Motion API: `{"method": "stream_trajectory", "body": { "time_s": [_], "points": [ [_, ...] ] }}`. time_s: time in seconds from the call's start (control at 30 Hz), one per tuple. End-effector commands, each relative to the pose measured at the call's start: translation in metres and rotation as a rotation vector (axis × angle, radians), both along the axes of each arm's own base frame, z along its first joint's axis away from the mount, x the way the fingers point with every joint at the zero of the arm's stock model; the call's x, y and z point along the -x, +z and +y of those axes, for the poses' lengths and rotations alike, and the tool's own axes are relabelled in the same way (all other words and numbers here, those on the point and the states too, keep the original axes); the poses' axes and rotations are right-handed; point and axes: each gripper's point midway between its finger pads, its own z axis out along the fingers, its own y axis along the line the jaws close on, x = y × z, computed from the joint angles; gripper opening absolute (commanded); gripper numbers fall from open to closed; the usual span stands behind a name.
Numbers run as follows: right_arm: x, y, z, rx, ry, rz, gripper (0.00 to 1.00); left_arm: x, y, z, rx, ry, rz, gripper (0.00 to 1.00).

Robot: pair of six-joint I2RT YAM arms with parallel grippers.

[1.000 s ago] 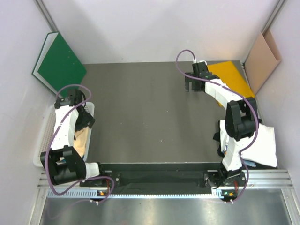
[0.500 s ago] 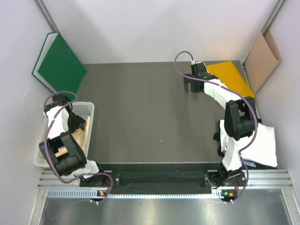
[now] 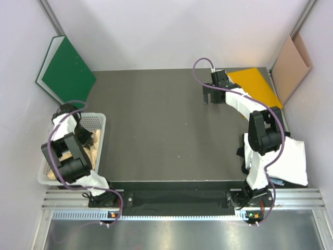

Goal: Fold and stack the t-shirts
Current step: Grab the tshirt from the pile, then move the tshirt to the center of the board

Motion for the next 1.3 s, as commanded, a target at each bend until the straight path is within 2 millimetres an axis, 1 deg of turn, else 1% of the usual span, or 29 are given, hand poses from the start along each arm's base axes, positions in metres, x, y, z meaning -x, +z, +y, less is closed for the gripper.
{"method": "stream_trajectory", "body": {
  "time_s": [0.0,0.07,0.1,0.13,0.17,0.2,0.23,0.27,0.33,0.37,0.47,0.5,0.53,0.57,0.6,0.63,0.67,0.7,0.73,0.77,0.83,0.87,0.93,1.0,1.03,1.13,1.17,1.23,1.27],
  "points": [
    [-0.004,0.004,0.014,-0.023,0.016,-0.015,0.99,-0.032,0.107,0.03,-0.225,0.038,-0.304,0.0],
    [-0.003,0.001,0.016,-0.025,0.023,-0.006,1.0,-0.029,0.139,0.038,-0.298,0.075,-0.347,0.0],
    [-0.004,0.0,0.019,-0.027,0.026,-0.004,1.0,-0.034,0.162,0.047,-0.346,0.092,-0.373,0.0],
    [-0.003,0.0,0.019,-0.026,0.029,-0.003,1.0,-0.025,0.17,0.055,-0.398,0.132,-0.34,0.0],
    [-0.003,-0.001,0.021,-0.027,0.033,0.003,1.0,-0.026,0.181,0.059,-0.425,0.153,-0.364,0.0],
    [-0.004,-0.001,0.023,-0.029,0.037,0.003,1.0,-0.029,0.201,0.06,-0.449,0.163,-0.433,0.0],
    [-0.003,-0.003,0.024,-0.028,0.042,0.008,1.0,-0.035,0.211,0.059,-0.449,0.156,-0.479,0.0],
    [-0.002,-0.003,0.025,-0.027,0.05,0.014,1.0,-0.054,0.222,0.048,-0.389,0.107,-0.58,0.0],
    [-0.005,-0.003,0.027,-0.021,0.062,0.015,1.0,-0.078,0.24,0.029,-0.303,0.019,-0.706,0.0],
    [-0.006,-0.004,0.027,-0.016,0.064,0.017,1.0,-0.107,0.261,0.004,-0.184,-0.1,-0.873,0.0],
    [-0.01,0.0,0.025,-0.01,0.052,0.005,1.0,-0.139,0.282,-0.05,-0.016,-0.265,-1.055,0.0],
    [-0.013,0.002,0.023,-0.013,0.04,-0.003,1.0,-0.154,0.293,-0.085,0.031,-0.37,-1.108,0.0],
    [-0.013,0.003,0.023,-0.025,0.03,-0.006,1.0,-0.16,0.298,-0.105,0.025,-0.453,-1.116,0.0],
    [-0.015,0.005,0.021,-0.032,0.02,-0.012,1.0,-0.171,0.292,-0.142,0.064,-0.556,-1.099,0.0],
    [-0.016,0.006,0.019,-0.042,0.012,-0.017,1.0,-0.177,0.304,-0.161,0.086,-0.629,-1.132,0.0],
    [-0.017,0.008,0.02,-0.049,0.006,-0.023,1.0,-0.18,0.304,-0.179,0.138,-0.696,-1.134,0.0],
    [-0.018,0.009,0.018,-0.052,-0.002,-0.025,1.0,-0.189,0.294,-0.206,0.218,-0.763,-1.114,0.0],
    [-0.019,0.01,0.015,-0.054,-0.011,-0.028,1.0,-0.188,0.308,-0.229,0.304,-0.845,-1.154,0.0],
    [-0.019,0.01,0.013,-0.065,-0.027,-0.03,1.0,-0.188,0.311,-0.248,0.356,-0.897,-1.159,0.0],
    [-0.02,0.008,0.006,-0.066,-0.046,-0.028,1.0,-0.191,0.304,-0.275,0.429,-0.956,-1.144,0.0],
    [-0.019,0.006,0.0,-0.08,-0.066,-0.024,1.0,-0.187,0.328,-0.306,0.54,-1.05,-1.208,0.0],
    [-0.018,0.005,-0.008,-0.081,-0.087,-0.024,1.0,-0.188,0.326,-0.322,0.595,-1.075,-1.205,0.0],
    [-0.016,0.005,-0.017,-0.094,-0.121,-0.026,1.0,-0.188,0.332,-0.334,0.664,-1.086,-1.231,0.0],
    [-0.013,0.006,-0.033,-0.112,-0.161,-0.034,1.0,-0.188,0.31,-0.344,0.707,-1.101,-1.177,0.0],
    [-0.011,0.004,-0.038,-0.124,-0.181,-0.033,1.0,-0.185,0.291,-0.343,0.716,-1.086,-1.106,0.0],
    [-0.005,0.005,-0.057,-0.141,-0.22,-0.037,1.0,-0.185,0.219,-0.338,0.698,-1.088,-0.913,0.0],
    [-0.003,0.005,-0.064,-0.142,-0.23,-0.035,1.0,-0.174,0.189,-0.331,0.689,-1.057,-0.794,0.0],
    [-0.002,0.008,-0.067,-0.128,-0.218,-0.042,1.0,-0.164,0.15,-0.32,0.642,-1.072,-0.68,0.0],
    [-0.001,0.012,-0.066,-0.127,-0.209,-0.05,1.0,-0.156,0.125,-0.308,0.588,-1.046,-0.592,0.0]
  ]
}}
